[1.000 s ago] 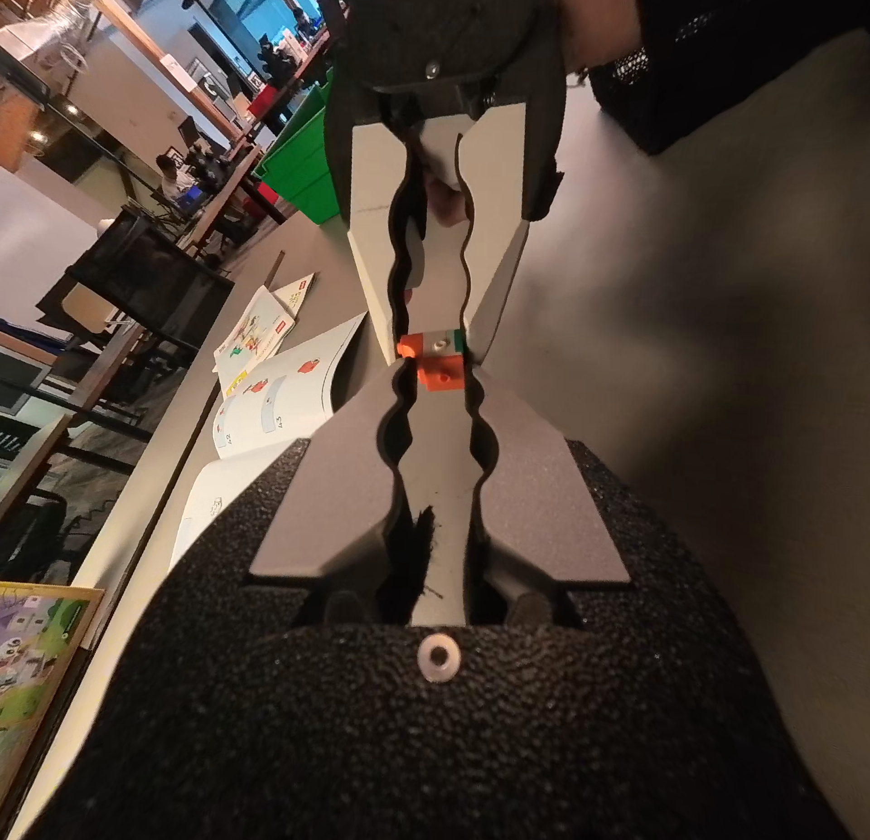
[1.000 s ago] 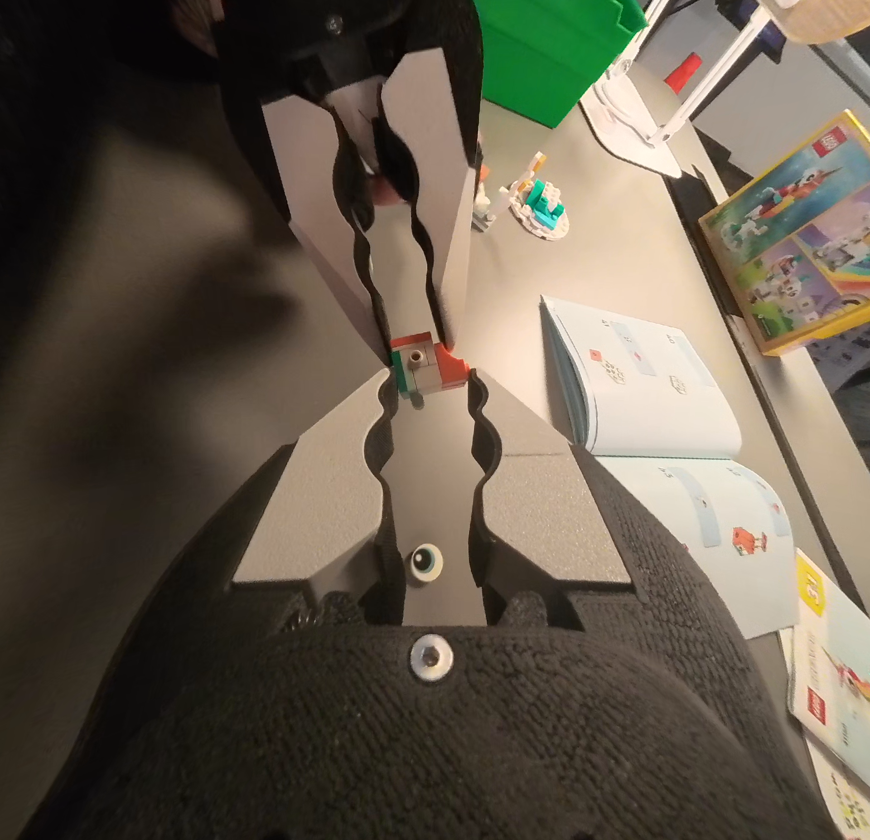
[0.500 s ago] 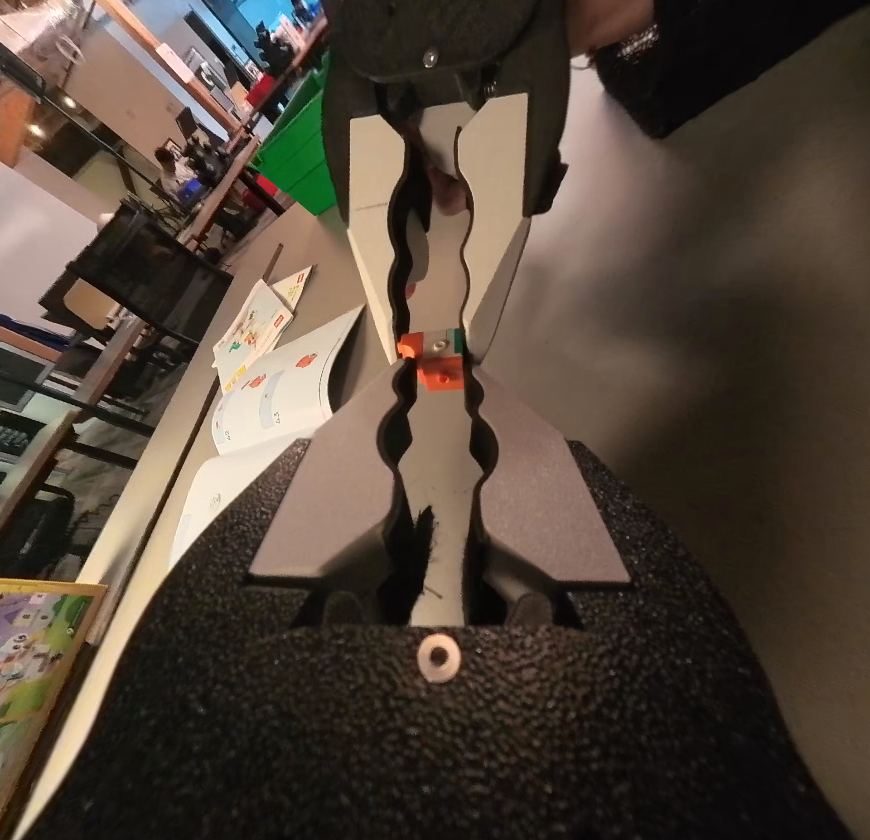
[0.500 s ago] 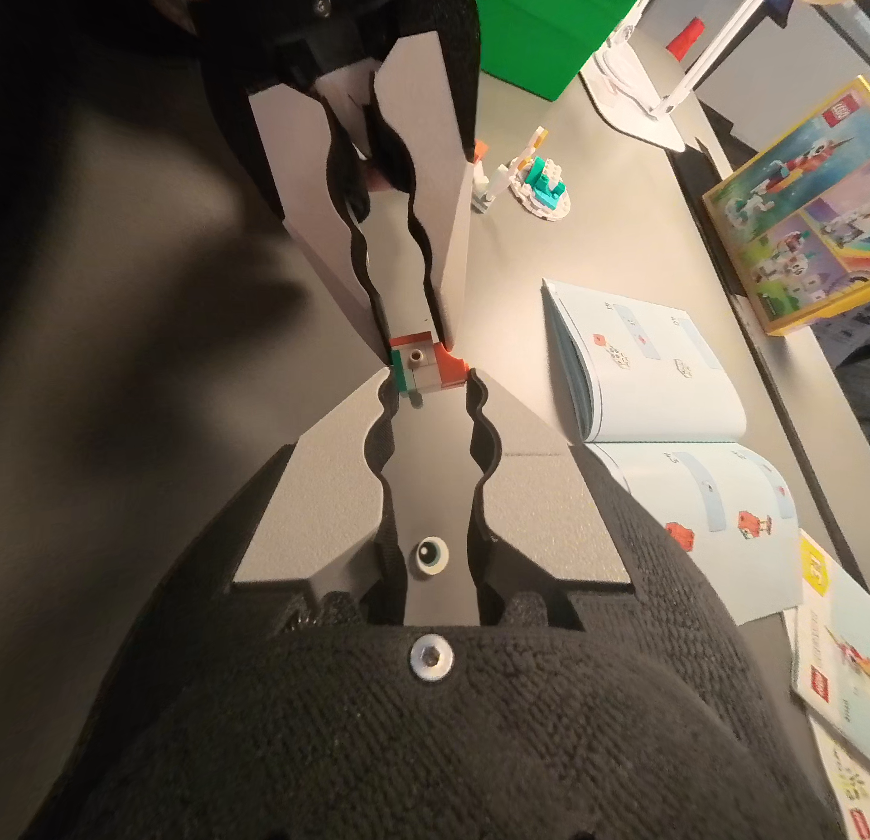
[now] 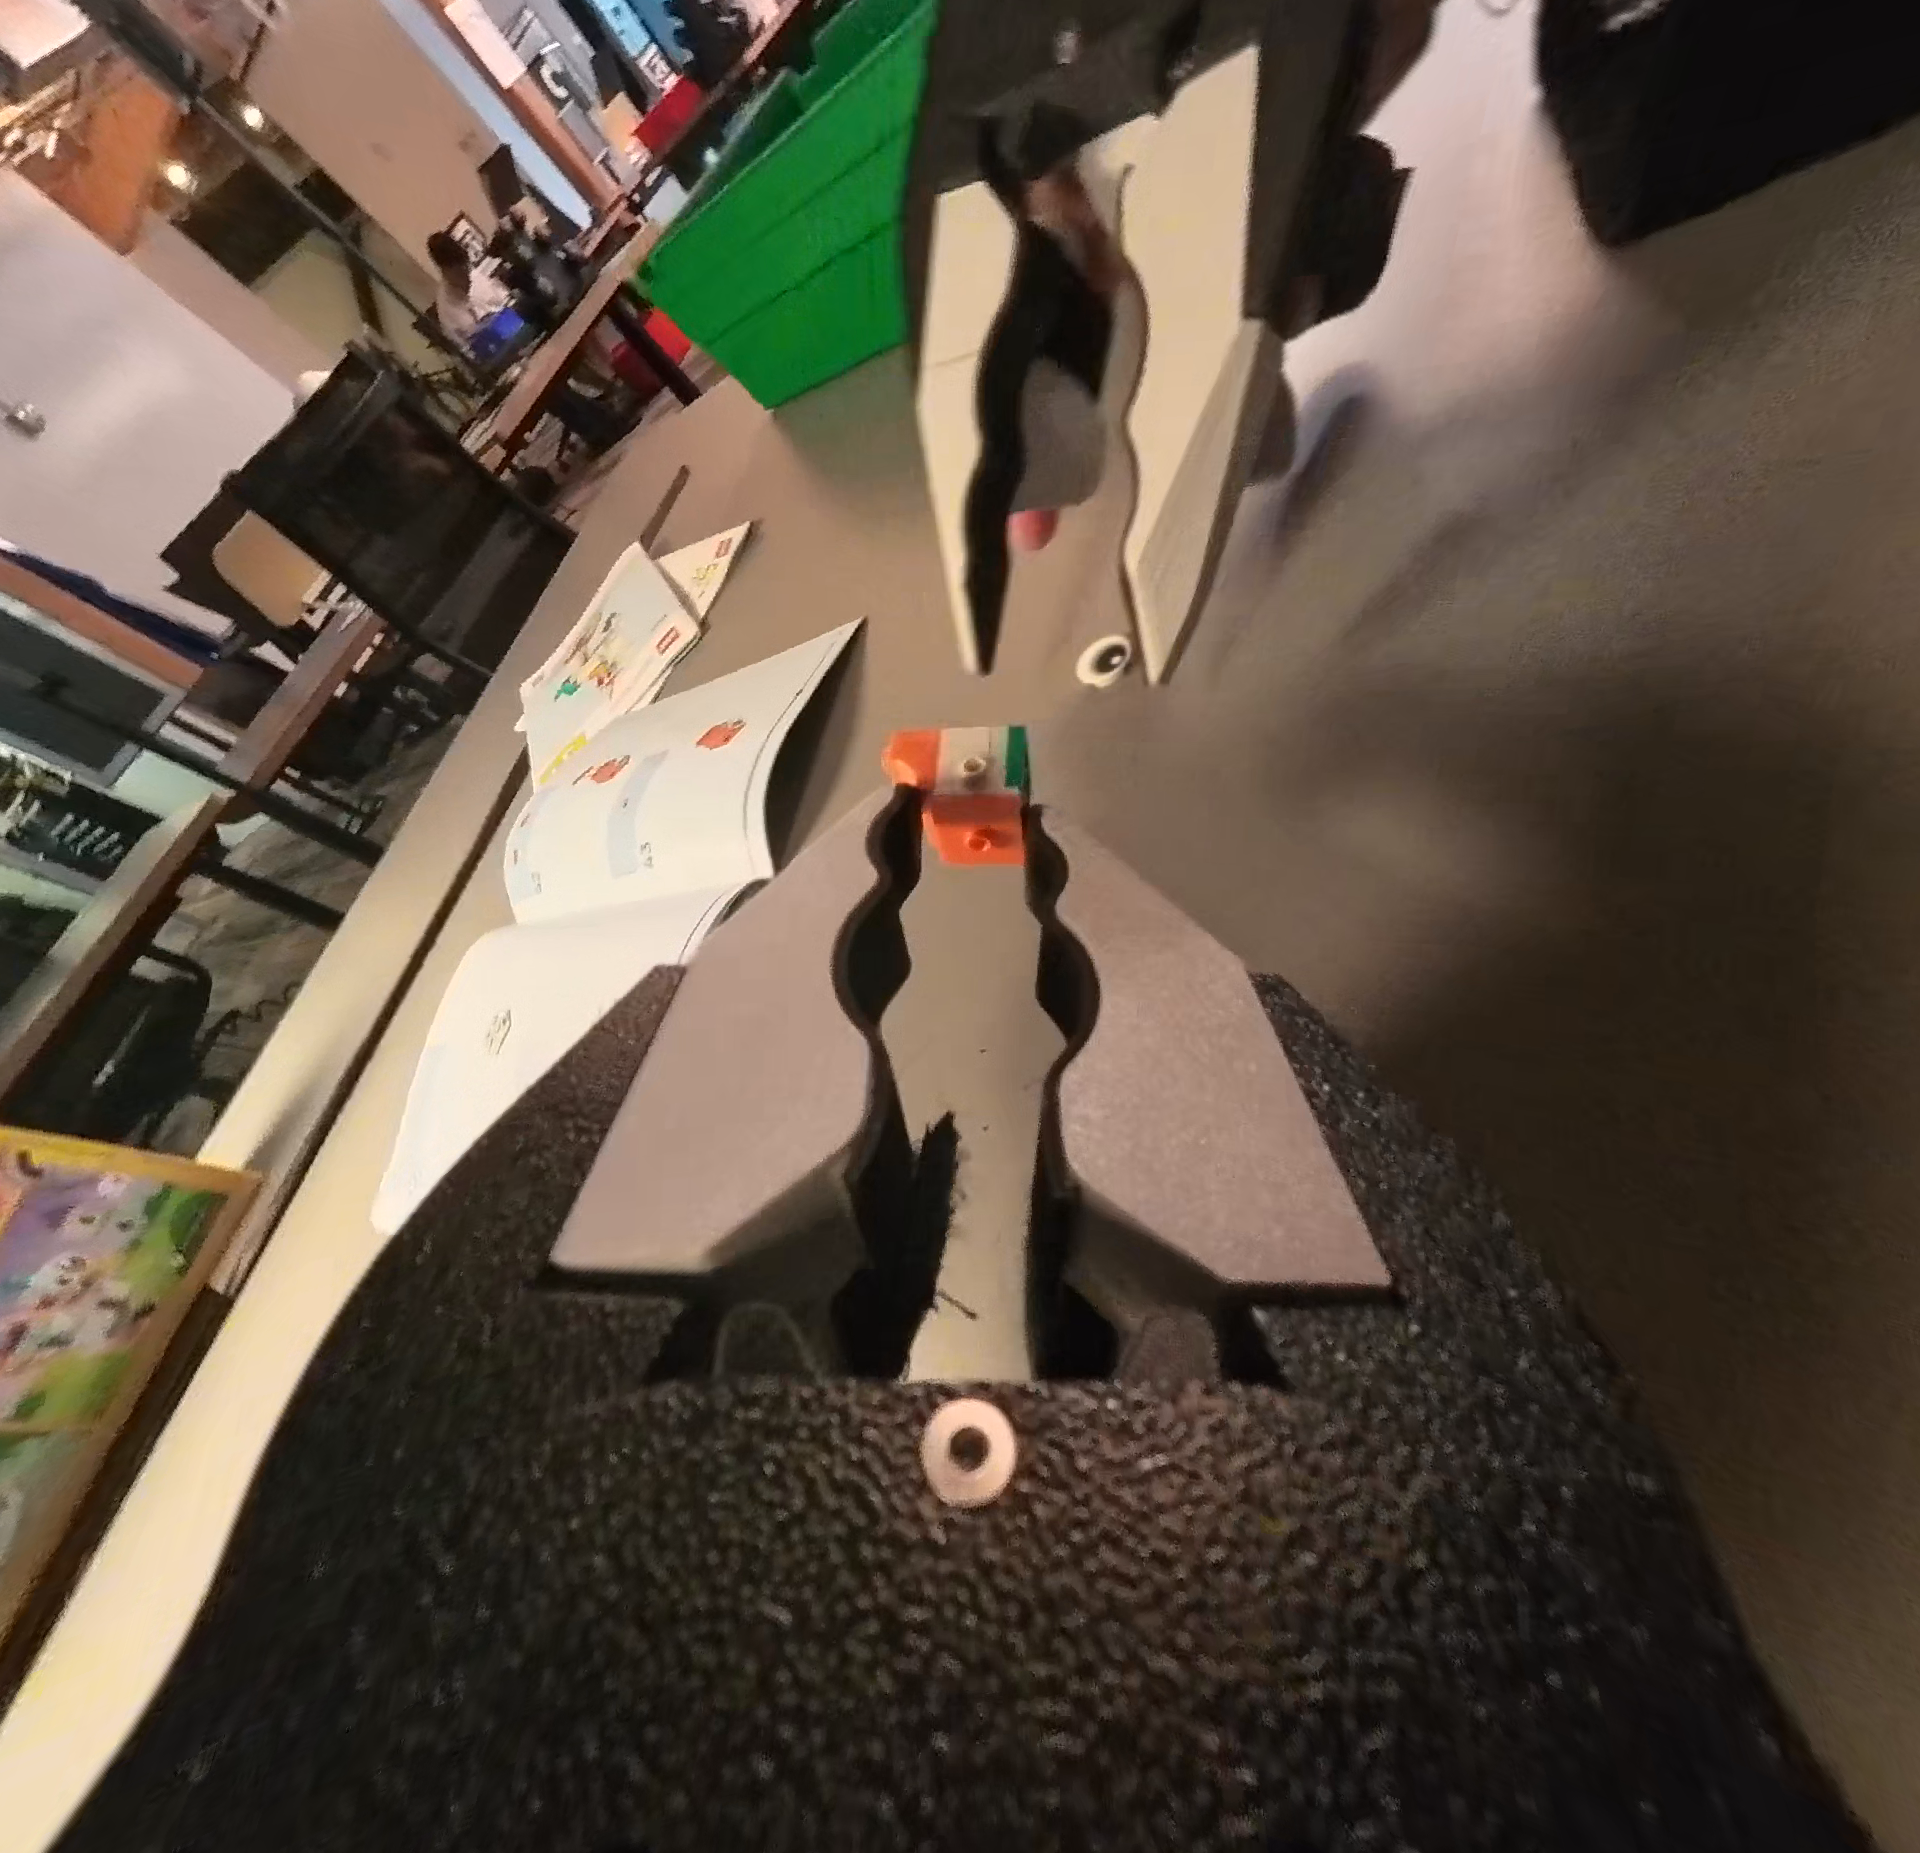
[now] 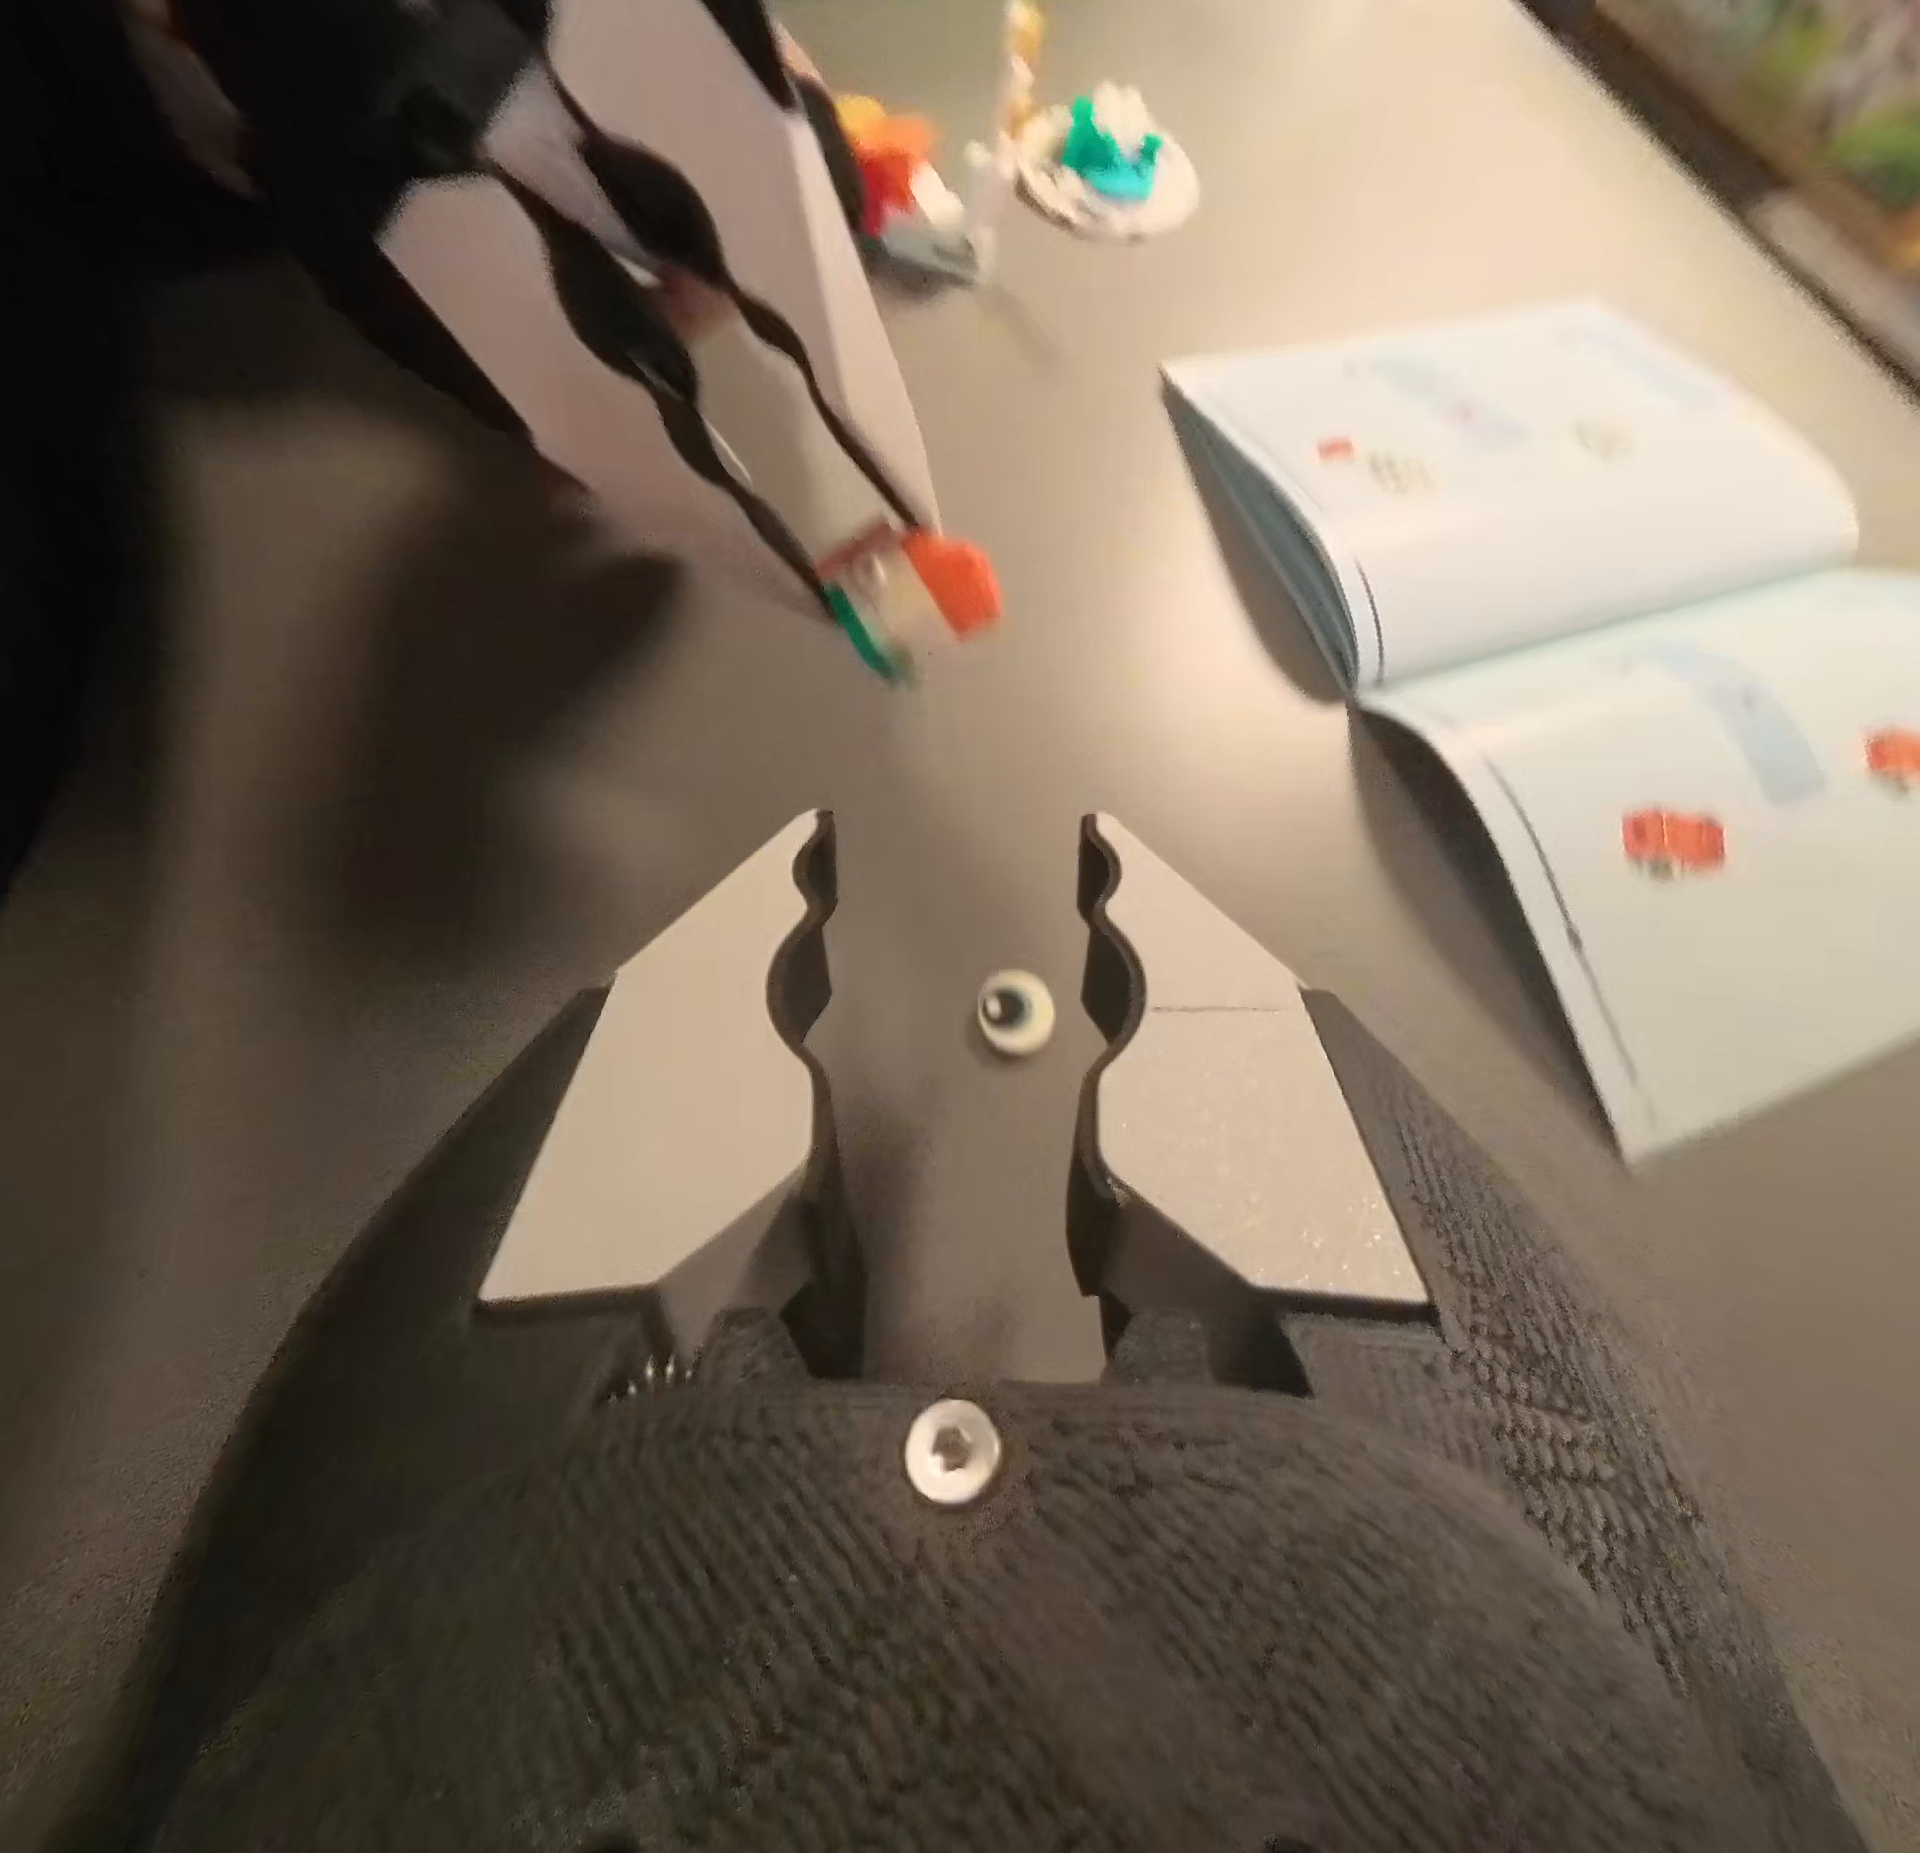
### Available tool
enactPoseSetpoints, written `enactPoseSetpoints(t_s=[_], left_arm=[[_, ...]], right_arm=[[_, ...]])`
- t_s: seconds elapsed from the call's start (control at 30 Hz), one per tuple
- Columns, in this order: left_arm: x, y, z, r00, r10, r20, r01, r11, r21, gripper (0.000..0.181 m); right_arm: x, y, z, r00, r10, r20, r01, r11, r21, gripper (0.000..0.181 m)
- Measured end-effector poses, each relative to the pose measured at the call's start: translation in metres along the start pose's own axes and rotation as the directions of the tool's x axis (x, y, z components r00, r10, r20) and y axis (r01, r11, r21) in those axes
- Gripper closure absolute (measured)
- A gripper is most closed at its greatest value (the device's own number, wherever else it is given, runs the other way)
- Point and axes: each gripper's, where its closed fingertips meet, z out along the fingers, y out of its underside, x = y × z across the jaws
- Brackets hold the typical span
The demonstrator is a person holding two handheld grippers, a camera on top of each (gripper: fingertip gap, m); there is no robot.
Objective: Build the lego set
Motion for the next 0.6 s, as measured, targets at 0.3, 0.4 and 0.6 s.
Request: enactPoseSetpoints(t_s=[0.3,0.4,0.6], left_arm=[[-0.018,-0.005,-0.008,0.977,-0.209,0.046,0.204,0.975,0.091,0.164],[-0.021,-0.002,-0.009,0.971,-0.236,0.047,0.231,0.969,0.092,0.164],[-0.022,0.0,-0.01,0.973,-0.225,0.047,0.221,0.971,0.088,0.164]], right_arm=[[0.001,0.035,-0.013,0.985,0.175,-0.006,-0.175,0.983,-0.059,0.145],[0.003,0.035,-0.013,0.983,0.182,-0.003,-0.182,0.981,-0.06,0.149],[0.005,0.035,-0.007,0.991,0.131,-0.02,-0.133,0.988,-0.084,0.156]])
